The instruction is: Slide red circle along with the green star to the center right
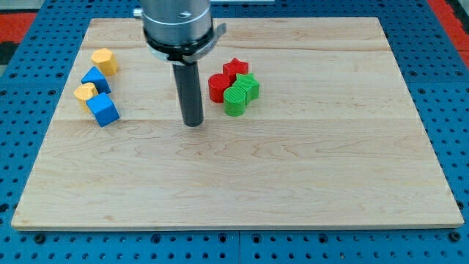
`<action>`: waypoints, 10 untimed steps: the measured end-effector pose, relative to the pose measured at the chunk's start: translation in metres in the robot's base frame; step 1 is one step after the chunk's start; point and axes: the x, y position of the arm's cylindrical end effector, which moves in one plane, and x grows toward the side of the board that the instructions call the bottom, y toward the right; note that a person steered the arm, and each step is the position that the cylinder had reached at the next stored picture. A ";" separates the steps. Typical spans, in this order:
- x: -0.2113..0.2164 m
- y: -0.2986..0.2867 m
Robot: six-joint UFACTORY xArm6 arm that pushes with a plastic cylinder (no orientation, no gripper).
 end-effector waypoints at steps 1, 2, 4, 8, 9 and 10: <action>-0.017 -0.001; -0.032 0.000; -0.066 0.018; -0.067 0.170; -0.067 0.212; -0.067 0.228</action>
